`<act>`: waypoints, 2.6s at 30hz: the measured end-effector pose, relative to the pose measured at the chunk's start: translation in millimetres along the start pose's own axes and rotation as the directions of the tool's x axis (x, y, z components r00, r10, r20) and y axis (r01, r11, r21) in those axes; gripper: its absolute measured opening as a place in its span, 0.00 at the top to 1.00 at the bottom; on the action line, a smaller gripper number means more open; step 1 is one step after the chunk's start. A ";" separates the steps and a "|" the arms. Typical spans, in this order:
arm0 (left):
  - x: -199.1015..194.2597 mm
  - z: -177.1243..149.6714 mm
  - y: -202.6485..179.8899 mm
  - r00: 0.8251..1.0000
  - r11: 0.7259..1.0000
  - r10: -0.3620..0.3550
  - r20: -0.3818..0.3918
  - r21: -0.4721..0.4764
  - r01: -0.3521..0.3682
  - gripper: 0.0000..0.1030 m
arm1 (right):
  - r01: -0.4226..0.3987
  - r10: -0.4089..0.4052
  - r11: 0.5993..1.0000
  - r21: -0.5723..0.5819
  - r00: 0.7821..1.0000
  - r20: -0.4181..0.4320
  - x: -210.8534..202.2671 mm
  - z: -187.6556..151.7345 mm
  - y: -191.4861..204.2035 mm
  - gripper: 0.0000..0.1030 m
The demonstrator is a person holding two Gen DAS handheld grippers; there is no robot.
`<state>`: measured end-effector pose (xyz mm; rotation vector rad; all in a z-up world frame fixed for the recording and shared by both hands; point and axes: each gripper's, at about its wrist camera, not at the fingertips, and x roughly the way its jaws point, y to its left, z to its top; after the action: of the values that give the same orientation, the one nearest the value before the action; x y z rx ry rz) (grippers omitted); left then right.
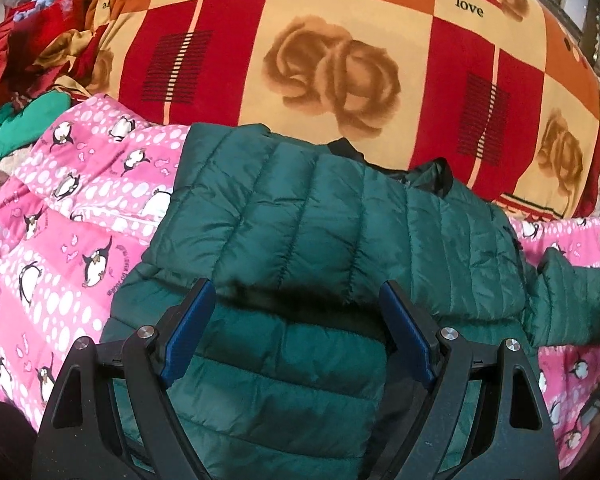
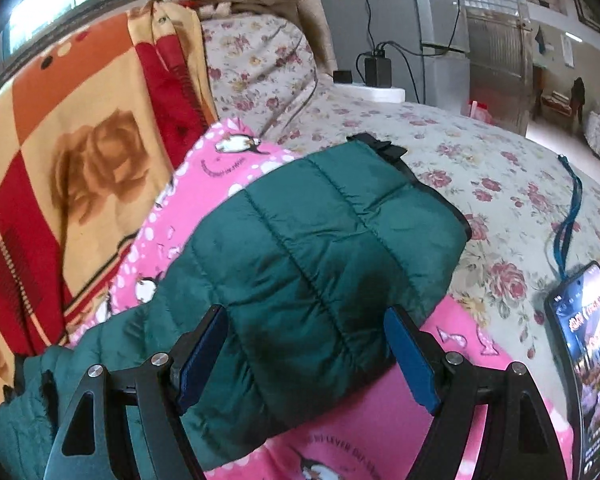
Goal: Fold large clothes
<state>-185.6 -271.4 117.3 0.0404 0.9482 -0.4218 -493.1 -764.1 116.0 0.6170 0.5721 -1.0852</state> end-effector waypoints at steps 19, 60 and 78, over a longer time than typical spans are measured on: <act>-7.0 -12.0 6.3 1.000 1.000 0.000 0.002 -0.018 0.000 0.18 | -0.164 0.155 0.983 0.081 0.982 0.106 -5.8 10.3 -21.1 0.73; -4.4 -16.9 23.5 1.000 0.997 -0.025 0.006 -0.072 0.025 0.18 | -0.558 0.570 0.816 -0.150 0.820 0.051 -39.6 -28.3 97.1 0.83; -9.9 -7.6 38.2 0.999 0.996 -0.035 0.026 -0.083 0.037 0.18 | -0.690 0.696 0.663 -0.289 0.711 -0.100 -79.1 -77.9 190.5 0.85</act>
<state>-182.5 -231.4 115.0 -0.0573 0.9428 -0.4143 -354.8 -595.8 150.0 0.4807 0.4135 -0.2540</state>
